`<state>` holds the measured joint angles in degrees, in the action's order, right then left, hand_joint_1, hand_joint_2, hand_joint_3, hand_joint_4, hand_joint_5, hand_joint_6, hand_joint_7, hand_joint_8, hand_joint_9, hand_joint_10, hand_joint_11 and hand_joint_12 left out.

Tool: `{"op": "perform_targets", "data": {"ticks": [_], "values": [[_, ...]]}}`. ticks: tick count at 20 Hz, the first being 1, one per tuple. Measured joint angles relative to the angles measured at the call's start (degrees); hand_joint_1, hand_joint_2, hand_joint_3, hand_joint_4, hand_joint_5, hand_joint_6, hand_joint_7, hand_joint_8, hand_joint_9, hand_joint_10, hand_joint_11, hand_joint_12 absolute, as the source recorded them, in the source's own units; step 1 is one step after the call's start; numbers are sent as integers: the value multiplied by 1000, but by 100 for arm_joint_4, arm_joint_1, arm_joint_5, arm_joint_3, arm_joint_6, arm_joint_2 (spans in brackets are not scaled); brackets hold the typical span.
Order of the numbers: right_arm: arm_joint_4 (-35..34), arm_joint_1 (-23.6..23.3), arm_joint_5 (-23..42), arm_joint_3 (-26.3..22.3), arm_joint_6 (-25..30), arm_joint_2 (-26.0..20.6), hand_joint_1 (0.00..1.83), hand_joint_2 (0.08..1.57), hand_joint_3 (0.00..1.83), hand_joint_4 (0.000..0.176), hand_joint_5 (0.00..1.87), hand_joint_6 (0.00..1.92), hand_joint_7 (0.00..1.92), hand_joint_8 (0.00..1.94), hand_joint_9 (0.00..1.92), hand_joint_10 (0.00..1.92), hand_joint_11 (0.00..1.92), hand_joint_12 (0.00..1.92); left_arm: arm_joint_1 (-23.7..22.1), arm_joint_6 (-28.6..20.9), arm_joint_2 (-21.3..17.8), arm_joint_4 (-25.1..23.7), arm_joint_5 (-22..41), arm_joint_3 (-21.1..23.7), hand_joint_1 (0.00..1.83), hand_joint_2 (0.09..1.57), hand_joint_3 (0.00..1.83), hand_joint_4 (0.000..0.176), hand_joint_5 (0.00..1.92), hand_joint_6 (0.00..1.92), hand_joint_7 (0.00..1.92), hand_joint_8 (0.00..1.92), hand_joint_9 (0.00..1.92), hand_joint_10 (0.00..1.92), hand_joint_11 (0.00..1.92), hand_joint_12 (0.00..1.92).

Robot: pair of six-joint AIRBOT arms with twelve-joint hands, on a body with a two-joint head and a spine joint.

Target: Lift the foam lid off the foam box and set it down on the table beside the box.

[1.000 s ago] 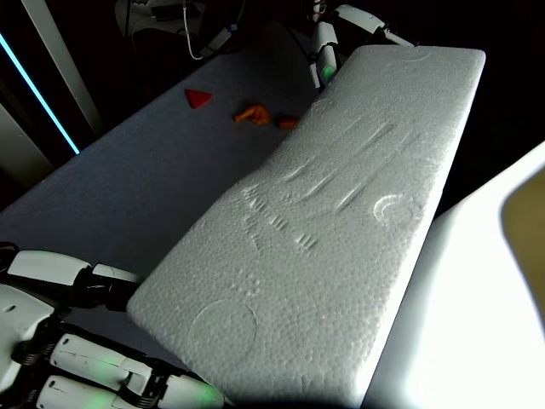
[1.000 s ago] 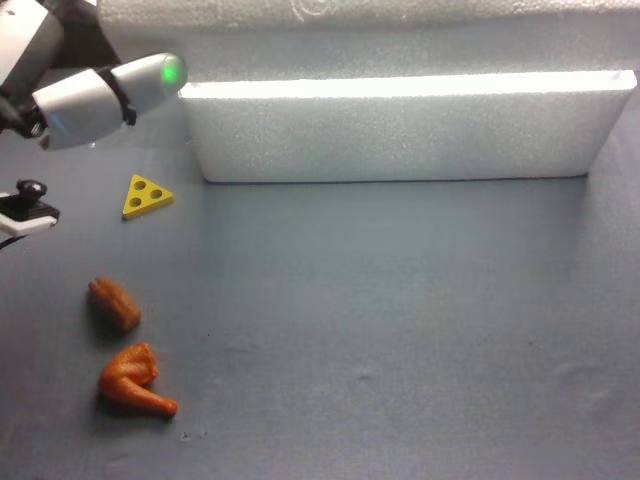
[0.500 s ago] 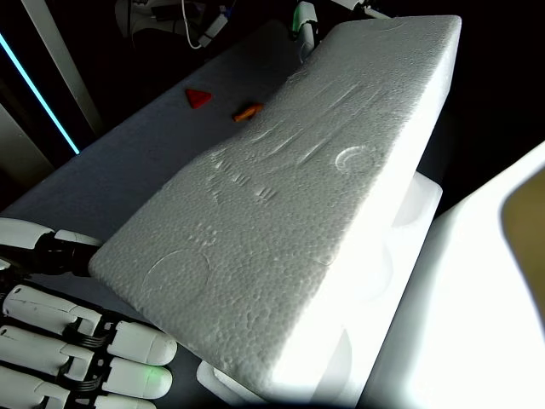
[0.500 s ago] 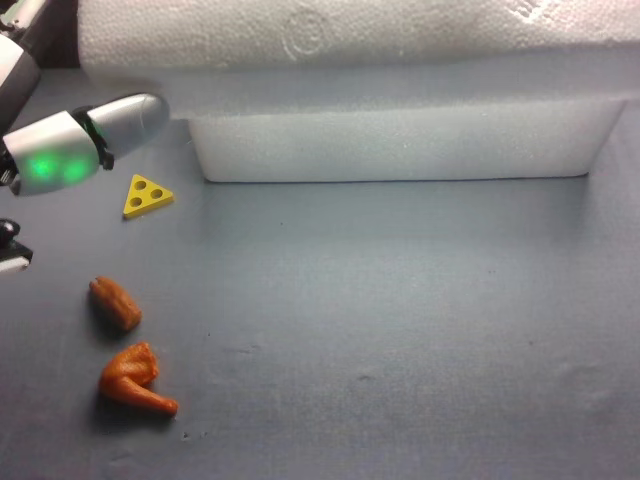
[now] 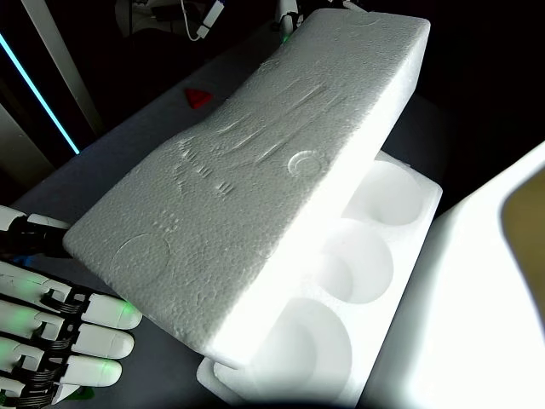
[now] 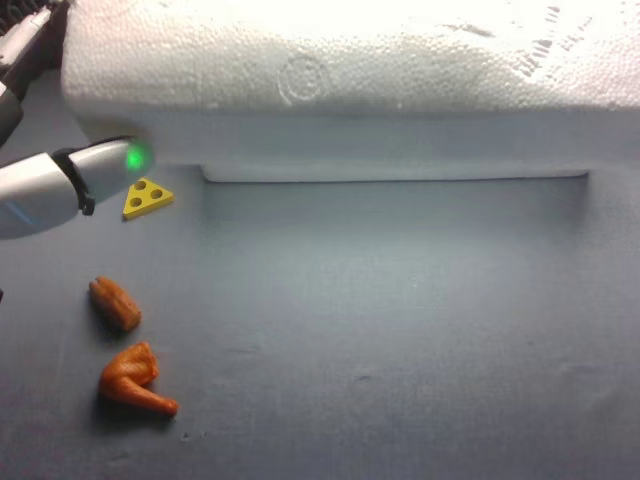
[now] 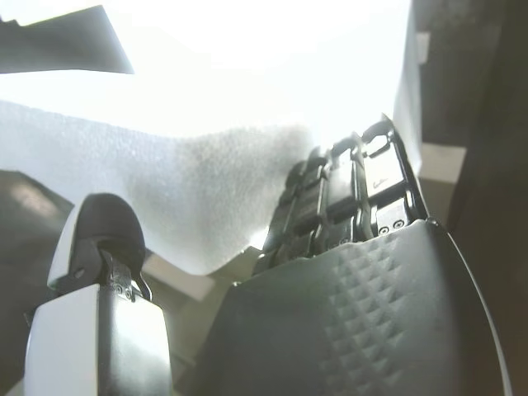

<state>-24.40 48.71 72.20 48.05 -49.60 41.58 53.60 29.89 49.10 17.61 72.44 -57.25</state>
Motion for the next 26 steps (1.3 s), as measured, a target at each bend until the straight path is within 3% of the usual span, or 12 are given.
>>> {"op": "perform_targets", "data": {"ticks": [2, 4, 6, 11, 12, 14, 16, 19, 21, 23, 24, 26], "values": [[39, 87, 94, -59, 20, -57, 438, 1282, 0, 0, 0, 156, 48, 12, 0, 245, 0, 1462, 201, -2, -79, -11, 90, 151, 448, 1122, 7, 7, 19, 0, 0, 0, 0, 0, 0, 0], [55, 251, 166, -175, 87, -116, 384, 1278, 0, 0, 0, 150, 105, 32, 0, 372, 0, 1439, 479, -22, -81, 55, 155, 306, 432, 1115, 2, 25, 12, 0, 0, 0, 0, 0, 9, 4], [76, 422, 173, -234, 160, -127, 364, 1289, 2, 0, 0, 126, 96, 19, 0, 334, 0, 1279, 680, -46, -105, 101, 175, 420, 413, 1117, 2, 13, 1, 0, 0, 0, 0, 0, 4, 3], [166, 802, 221, -317, 341, -125, 411, 1298, 1, 0, 0, 131, 71, 3, 0, 321, 0, 1357, 1062, -153, -138, 118, 356, 518, 423, 1120, 2, 1, 0, 0, 0, 0, 0, 0, 0, 0], [179, 949, 267, -328, 380, -114, 420, 1308, 2, 0, 0, 102, 22, 0, 0, 205, 0, 1196, 1178, -201, -105, 118, 420, 518, 425, 1107, 0, 27, 19, 7, 0, 0, 0, 0, 0, 0], [131, 1130, 280, -326, 483, -35, 389, 1298, 1, 0, 17, 34, 17, 0, 10, 102, 0, 951, 1346, -295, 20, 125, 442, 518, 380, 1114, 1, 37, 9, 1, 0, 0, 0, 0, 0, 0], [83, 1296, 278, -295, 590, 39, 413, 1293, 0, 0, 42, 17, 3, 0, 5, 54, 0, 674, 1384, -343, 109, 118, 319, 483, 383, 1115, 2, 13, 4, 0, 0, 0, 0, 0, 0, 0], [-9, 1482, 280, -214, 697, 142, 384, 1287, 0, 0, 39, 1, 0, 0, 0, 0, 0, 229, 1384, -411, 256, 109, 212, 323, 347, 1107, 0, 20, 0, 0, 0, 0, 0, 0, 0, 0], [-59, 1482, 212, -153, 741, 221, 364, 1293, 0, 0, 18, 1, 0, 0, 0, 0, 0, 277, 1384, -435, 352, 138, 0, 251, 321, 1099, 0, 7, 0, 0, 0, 0, 0, 0, 0, 0], [-101, 1482, 177, -98, 761, 262, 423, 1303, 0, 0, 19, 3, 0, 0, 24, 14, 0, 597, 1390, -459, 404, 149, -103, 221, 321, 1097, 0, 10, 0, 0, 0, 0, 0, 0, 0, 0], [-125, 1484, 149, -72, 765, 286, 445, 1287, 0, 0, 24, 5, 0, 0, 12, 9, 0, 616, 1390, -468, 424, 144, -127, 199, 320, 1087, 0, 27, 0, 0, 0, 0, 0, 0, 0, 0], [-166, 1530, 39, -22, 811, 339, 445, 1278, 0, 0, 24, 3, 0, 0, 0, 0, 0, 458, 1388, -470, 433, 151, -184, 146, 311, 1081, 0, 31, 0, 0, 0, 0, 0, 0, 0, 0]]}}
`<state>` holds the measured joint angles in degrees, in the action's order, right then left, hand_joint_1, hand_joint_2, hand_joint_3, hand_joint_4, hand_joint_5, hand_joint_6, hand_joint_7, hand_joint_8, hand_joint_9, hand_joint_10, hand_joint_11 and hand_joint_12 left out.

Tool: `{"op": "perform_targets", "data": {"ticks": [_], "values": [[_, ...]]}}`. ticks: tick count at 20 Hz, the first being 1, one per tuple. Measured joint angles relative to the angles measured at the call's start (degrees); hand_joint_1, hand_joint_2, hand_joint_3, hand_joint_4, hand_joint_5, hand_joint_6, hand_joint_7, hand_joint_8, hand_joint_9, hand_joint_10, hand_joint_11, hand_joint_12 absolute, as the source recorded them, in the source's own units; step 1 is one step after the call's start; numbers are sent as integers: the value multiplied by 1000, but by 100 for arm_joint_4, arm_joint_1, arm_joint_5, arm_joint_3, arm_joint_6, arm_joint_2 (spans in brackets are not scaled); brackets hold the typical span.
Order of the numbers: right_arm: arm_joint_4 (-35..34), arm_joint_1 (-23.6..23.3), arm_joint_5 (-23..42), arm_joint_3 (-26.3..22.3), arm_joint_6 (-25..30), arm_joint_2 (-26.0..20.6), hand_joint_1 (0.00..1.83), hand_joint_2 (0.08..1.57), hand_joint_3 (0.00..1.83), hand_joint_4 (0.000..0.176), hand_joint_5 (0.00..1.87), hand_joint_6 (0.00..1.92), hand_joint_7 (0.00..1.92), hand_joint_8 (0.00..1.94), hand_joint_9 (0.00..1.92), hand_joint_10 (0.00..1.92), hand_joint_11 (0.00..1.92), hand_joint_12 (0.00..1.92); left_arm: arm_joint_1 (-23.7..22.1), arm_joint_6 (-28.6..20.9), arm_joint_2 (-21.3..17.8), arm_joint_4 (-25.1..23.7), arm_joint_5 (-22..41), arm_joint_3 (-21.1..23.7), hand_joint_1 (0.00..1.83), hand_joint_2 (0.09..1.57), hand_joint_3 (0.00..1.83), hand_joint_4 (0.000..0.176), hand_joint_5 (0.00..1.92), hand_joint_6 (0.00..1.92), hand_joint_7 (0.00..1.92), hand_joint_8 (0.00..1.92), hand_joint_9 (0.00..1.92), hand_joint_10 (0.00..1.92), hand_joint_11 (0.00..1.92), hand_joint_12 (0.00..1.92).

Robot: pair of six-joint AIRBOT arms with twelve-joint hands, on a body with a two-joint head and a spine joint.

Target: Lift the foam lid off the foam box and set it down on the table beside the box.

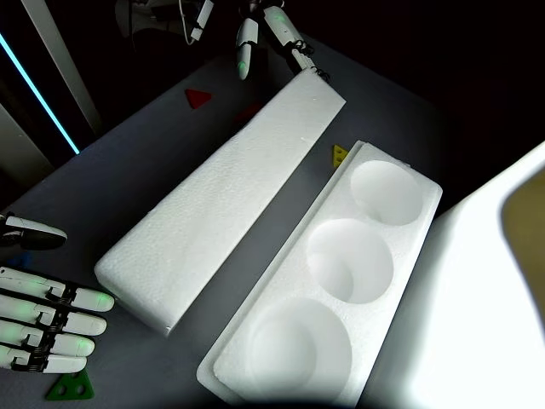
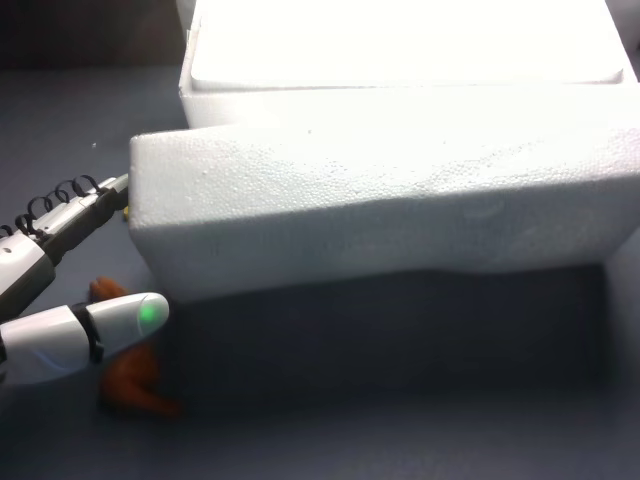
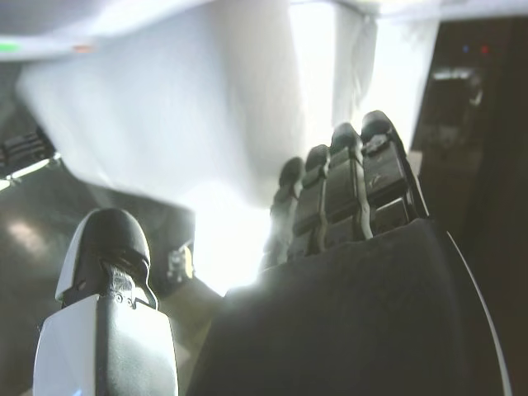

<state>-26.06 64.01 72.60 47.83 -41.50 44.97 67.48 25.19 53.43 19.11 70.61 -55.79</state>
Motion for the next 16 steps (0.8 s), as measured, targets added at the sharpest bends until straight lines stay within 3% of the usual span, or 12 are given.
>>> {"op": "perform_targets", "data": {"ticks": [1, 3, 4, 6, 8, 11, 14, 15, 16], "values": [[-11, 0, -46, 17, 79, 17, 434, 1273, 0, 0, 36, 6, 6, 1, 12, 6, 0, 589, 0, -22, 4, 39, -4, -2, 298, 1089, 0, 25, 0, 0, 0, 0, 0, 0, 0, 0], [-24, 17, -59, 15, 98, 15, 441, 1249, 0, 0, 51, 8, 14, 2, 23, 13, 0, 868, 0, -22, 4, 63, -7, 15, 288, 1080, 0, 29, 0, 0, 0, 0, 0, 0, 0, 0], [0, 15, -28, 15, 98, 15, 431, 1248, 0, 0, 35, 2, 2, 0, 9, 9, 0, 823, 0, -20, 4, 20, -4, 15, 288, 1079, 0, 43, 0, 0, 0, 0, 0, 0, 0, 0], [20, 15, 13, 15, 98, 15, 426, 1253, 0, 0, 32, 1, 5, 5, 17, 18, 0, 808, 2, 11, -4, 22, 17, 42, 288, 1069, 0, 52, 0, 0, 0, 0, 0, 0, 0, 0], [-7, 17, 55, 15, 98, 15, 417, 1262, 1, 0, 18, 0, 1, 0, 22, 25, 0, 853, 66, 20, -15, 83, 138, 59, 309, 1075, 0, 41, 0, 0, 0, 0, 0, 0, 0, 0], [-22, 17, 107, -28, 94, -55, 400, 1254, 0, 0, 12, 5, 0, 0, 0, 0, 0, 875, 90, 46, -81, 149, 240, 94, 310, 1084, 0, 60, 0, 0, 0, 0, 0, 0, 0, 0], [13, 17, 372, -70, 74, -179, 429, 1264, 0, 0, 2, 0, 0, 0, 0, 0, 0, 746, 90, 157, -192, 181, 446, 118, 320, 1073, 0, 84, 0, 0, 0, 0, 0, 0, 0, 0], [-4, 17, 437, -68, 66, -192, 433, 1290, 1, 0, 0, 0, 0, 0, 0, 0, 0, 812, 90, 173, -205, 192, 501, 116, 351, 1084, 2, 86, 0, 0, 0, 0, 0, 0, 0, 0], [-24, 15, 507, -68, 28, -203, 463, 1301, 2, 0, 0, 0, 0, 0, 6, 4, 0, 693, 90, 177, -236, 195, 553, 114, 366, 1107, 12, 78, 0, 0, 0, 0, 0, 0, 0, 0]]}}
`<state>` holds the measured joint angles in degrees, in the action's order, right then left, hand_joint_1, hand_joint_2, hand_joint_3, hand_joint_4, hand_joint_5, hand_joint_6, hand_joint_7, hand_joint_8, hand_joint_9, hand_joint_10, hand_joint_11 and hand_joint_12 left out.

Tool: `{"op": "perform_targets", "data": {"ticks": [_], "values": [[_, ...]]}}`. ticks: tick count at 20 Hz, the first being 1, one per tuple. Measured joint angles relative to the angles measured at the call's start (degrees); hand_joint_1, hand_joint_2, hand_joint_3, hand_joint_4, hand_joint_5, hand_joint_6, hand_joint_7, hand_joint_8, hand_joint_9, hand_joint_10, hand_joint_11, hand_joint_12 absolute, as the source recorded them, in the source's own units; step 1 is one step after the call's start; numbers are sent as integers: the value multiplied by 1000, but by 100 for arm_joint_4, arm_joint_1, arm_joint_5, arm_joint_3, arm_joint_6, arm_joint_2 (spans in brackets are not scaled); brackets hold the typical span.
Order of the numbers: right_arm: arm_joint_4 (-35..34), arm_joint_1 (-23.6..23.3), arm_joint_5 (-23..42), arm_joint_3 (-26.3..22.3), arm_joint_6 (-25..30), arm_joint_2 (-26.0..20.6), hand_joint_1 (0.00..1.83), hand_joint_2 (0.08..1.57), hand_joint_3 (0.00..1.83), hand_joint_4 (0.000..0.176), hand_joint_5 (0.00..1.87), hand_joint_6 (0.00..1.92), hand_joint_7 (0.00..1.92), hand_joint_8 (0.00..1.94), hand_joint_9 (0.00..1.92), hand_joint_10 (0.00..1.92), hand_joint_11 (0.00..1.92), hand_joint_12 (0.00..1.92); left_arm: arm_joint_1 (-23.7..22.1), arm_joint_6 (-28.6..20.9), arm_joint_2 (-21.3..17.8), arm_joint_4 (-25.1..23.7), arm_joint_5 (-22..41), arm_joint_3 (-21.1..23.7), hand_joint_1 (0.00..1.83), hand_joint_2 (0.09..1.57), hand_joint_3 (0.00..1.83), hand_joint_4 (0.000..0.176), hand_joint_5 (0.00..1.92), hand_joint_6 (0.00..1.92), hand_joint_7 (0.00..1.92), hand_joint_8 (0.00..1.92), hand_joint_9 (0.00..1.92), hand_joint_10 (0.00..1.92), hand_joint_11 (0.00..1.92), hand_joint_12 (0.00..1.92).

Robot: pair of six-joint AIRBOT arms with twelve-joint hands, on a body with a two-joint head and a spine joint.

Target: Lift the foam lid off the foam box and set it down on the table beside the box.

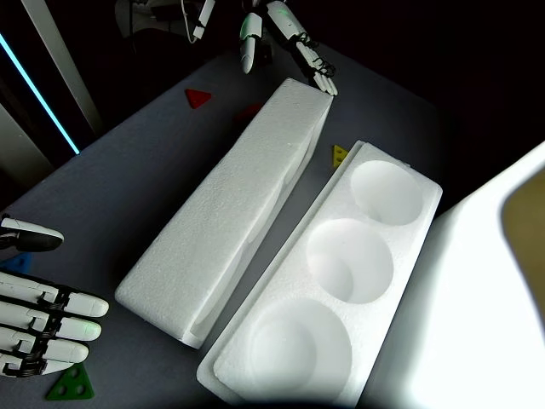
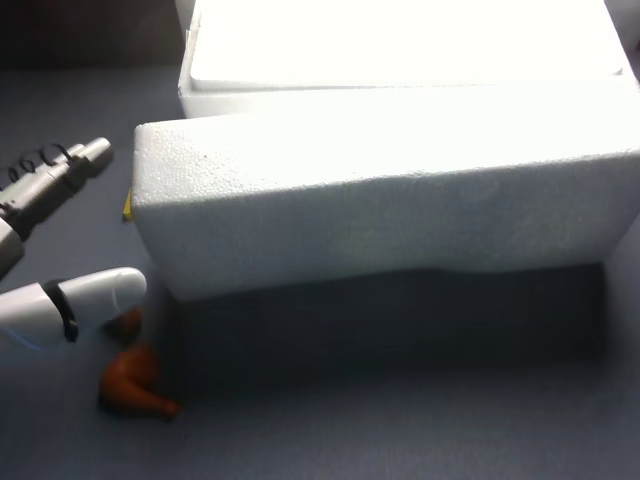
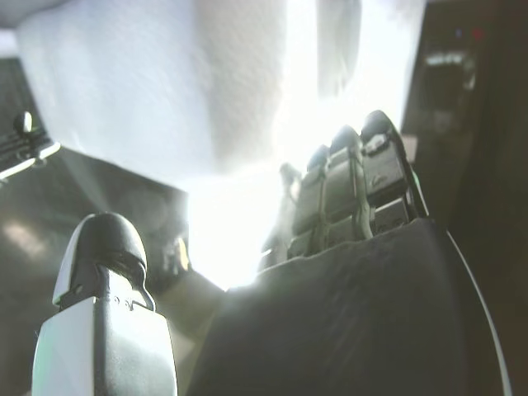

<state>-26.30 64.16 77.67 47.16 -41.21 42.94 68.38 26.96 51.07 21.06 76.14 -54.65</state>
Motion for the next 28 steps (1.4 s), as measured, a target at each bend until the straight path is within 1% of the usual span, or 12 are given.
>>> {"op": "perform_targets", "data": {"ticks": [2, 4, 6, 8, 9, 12, 14, 16, 18, 19, 24, 28], "values": [[26, -9, 37, 0, -90, -42, 486, 1318, 3, 0, 0, 0, 0, 0, 0, 0, 0, 66, -81, 74, -44, -11, 46, -57, 381, 1112, 9, 115, 0, 0, 0, 0, 0, 0, 0, 0], [96, -118, 116, 0, -216, -129, 456, 1261, 16, 0, 0, 0, 0, 0, 18, 8, 3, 227, -251, 164, -127, -68, 94, -122, 392, 1128, 12, 125, 0, 0, 0, 0, 0, 0, 0, 0], [157, -234, 291, 0, -352, -229, 462, 1296, 17, 0, 0, 0, 0, 0, 0, 0, 0, 41, -424, 240, -184, -155, 153, -201, 394, 1133, 9, 157, 0, 0, 0, 0, 0, 0, 0, 0], [256, -420, 369, 2, -452, -275, 448, 1288, 8, 27, 0, 0, 0, 0, 0, 0, 16, 9, -691, 319, -205, -273, 151, -275, 430, 1154, 13, 146, 0, 0, 0, 0, 0, 0, 0, 0], [361, -481, 387, 17, -503, -291, 463, 1248, 14, 53, 0, 0, 0, 0, 0, 0, 2, 232, -807, 348, -205, -363, 153, -313, 421, 1140, 5, 168, 0, 0, 0, 0, 0, 0, 0, 0], [629, -649, 400, 63, -573, -297, 472, 1241, 8, 56, 0, 0, 0, 0, 0, 0, 0, 386, -1224, 422, -205, -785, 17, -437, 419, 1137, 3, 173, 0, 0, 0, 0, 0, 0, 0, 0], [680, -796, 398, 118, -662, -299, 463, 1188, 0, 110, 0, 0, 0, 0, 6, 5, 0, 821, -1493, 466, -173, -957, -70, -546, 450, 1127, 0, 175, 0, 0, 0, 0, 0, 0, 20, 11], [695, -935, 387, 157, -715, -299, 483, 1191, 0, 127, 0, 0, 0, 0, 0, 0, 0, 626, -1674, 496, -125, -1021, -114, -610, 465, 1130, 0, 175, 0, 0, 0, 0, 0, 0, 0, 0], [815, -1104, 393, 168, -820, -299, 477, 1187, 0, 127, 0, 0, 0, 0, 0, 0, 0, 77, -1882, 540, -122, -1231, -173, -667, 459, 1124, 0, 176, 0, 0, 0, 0, 0, 0, 0, 0], [916, -1152, 404, 168, -861, -299, 470, 1179, 0, 115, 0, 0, 0, 0, 0, 0, 0, 15, -1967, 579, -122, -1349, -199, -695, 436, 1142, 6, 172, 0, 0, 0, 0, 0, 0, 0, 0], [997, -1235, 435, 181, -931, -299, 486, 1101, 0, 173, 0, 0, 0, 0, 0, 0, 0, 0, -2341, 634, -116, -1604, -358, -817, 220, 1163, 7, 176, 0, 0, 0, 0, 0, 0, 0, 0], [1119, -1252, 407, 219, -966, -297, 576, 1186, 7, 115, 0, 0, 0, 0, 0, 0, 0, 0, -2496, 643, -79, -1768, -472, -844, 225, 1153, 0, 163, 0, 0, 0, 0, 0, 0, 0, 0]]}}
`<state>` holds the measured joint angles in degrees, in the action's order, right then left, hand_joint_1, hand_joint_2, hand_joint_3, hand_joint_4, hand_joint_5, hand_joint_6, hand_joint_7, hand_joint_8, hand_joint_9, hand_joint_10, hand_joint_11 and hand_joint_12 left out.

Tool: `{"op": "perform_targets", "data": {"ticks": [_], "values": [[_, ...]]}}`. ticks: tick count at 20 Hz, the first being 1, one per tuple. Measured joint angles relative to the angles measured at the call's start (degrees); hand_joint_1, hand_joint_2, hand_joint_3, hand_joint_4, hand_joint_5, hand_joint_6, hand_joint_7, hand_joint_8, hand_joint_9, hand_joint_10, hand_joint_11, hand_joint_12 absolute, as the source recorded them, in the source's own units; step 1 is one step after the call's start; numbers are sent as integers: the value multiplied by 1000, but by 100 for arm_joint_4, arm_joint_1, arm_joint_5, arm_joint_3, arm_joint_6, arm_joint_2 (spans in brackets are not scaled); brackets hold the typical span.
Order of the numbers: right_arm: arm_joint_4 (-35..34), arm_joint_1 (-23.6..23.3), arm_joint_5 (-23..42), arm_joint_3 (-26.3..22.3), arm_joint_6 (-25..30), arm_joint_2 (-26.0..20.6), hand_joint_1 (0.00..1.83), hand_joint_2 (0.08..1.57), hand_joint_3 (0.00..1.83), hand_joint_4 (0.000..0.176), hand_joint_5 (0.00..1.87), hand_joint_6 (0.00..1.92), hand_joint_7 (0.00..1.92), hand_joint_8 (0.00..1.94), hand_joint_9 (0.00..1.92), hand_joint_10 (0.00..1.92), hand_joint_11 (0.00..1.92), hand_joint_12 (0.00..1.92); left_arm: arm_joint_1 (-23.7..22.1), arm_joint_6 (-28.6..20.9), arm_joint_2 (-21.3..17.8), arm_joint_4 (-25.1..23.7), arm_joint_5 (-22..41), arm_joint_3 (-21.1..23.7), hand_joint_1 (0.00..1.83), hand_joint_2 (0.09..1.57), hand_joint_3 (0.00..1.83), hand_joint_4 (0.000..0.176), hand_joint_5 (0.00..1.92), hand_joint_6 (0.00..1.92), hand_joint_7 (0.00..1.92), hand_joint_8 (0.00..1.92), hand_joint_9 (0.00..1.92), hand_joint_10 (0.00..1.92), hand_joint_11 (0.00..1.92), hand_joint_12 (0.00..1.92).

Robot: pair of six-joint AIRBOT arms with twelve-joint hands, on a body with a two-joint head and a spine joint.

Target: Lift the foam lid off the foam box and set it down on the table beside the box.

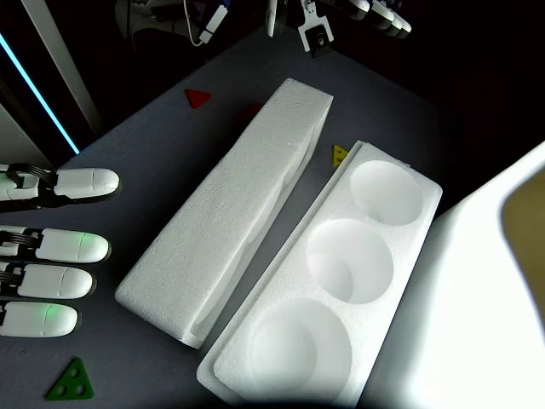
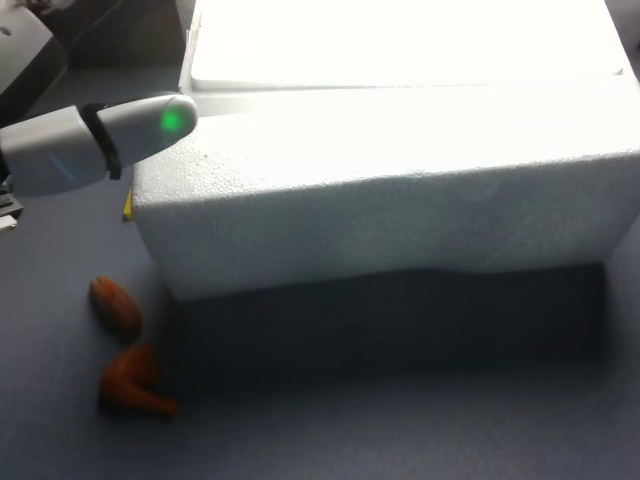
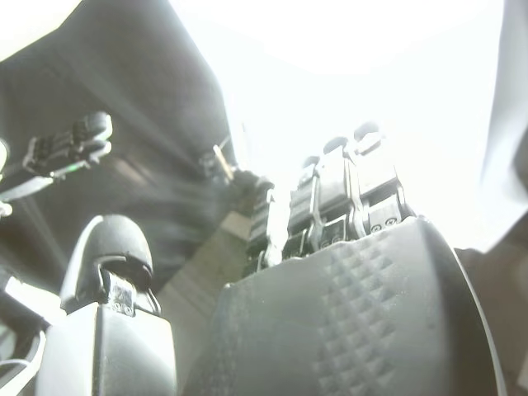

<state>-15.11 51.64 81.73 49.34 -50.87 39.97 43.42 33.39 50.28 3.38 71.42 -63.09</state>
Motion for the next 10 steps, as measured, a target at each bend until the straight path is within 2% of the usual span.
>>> {"op": "perform_targets", "data": {"ticks": [1, 2, 5, 6, 8, 9, 10], "values": [[15, -39, -13, 11, -2, 0, 567, 1185, 5, 108, 0, 0, 0, 0, 0, 0, 0, 0, -46, 0, 11, -52, -39, -7, 227, 1152, 0, 164, 0, 0, 0, 0, 0, 0, 0, 0], [17, -83, -63, 24, -4, 0, 544, 1186, 5, 87, 0, 0, 0, 0, 0, 0, 0, 0, -81, 4, 15, -107, -76, -13, 240, 1155, 1, 172, 0, 0, 0, 0, 0, 0, 0, 0], [164, -212, -170, 66, -7, 0, 541, 1198, 10, 75, 0, 0, 0, 0, 0, 0, 0, 0, -177, 7, 22, -223, -170, -26, 292, 1149, 0, 152, 0, 0, 0, 0, 0, 0, 0, 0], [188, -221, -188, 66, -7, 2, 544, 1205, 13, 76, 0, 0, 0, 0, 0, 0, 0, 0, -188, 2, 22, -236, -181, -44, 298, 1153, 0, 144, 0, 0, 0, 0, 0, 0, 0, 0], [212, -254, -258, 66, -7, 13, 556, 1194, 7, 79, 0, 0, 0, 0, 0, 0, 0, 0, -188, 4, 22, -221, -216, -48, 308, 1172, 9, 142, 0, 0, 0, 0, 0, 0, 0, 0], [219, -254, -269, 70, -7, 15, 501, 1197, 8, 94, 0, 0, 0, 0, 0, 0, 0, 0, -190, 7, 22, -238, -229, -48, 363, 1197, 16, 121, 0, 0, 0, 0, 0, 0, 0, 0], [221, -254, -291, 81, -9, 15, 482, 1228, 22, 70, 0, 0, 0, 0, 0, 0, 0, 0, -190, 4, 22, -238, -249, -48, 418, 1211, 17, 104, 16, 6, 0, 0, 0, 0, 0, 0]]}}
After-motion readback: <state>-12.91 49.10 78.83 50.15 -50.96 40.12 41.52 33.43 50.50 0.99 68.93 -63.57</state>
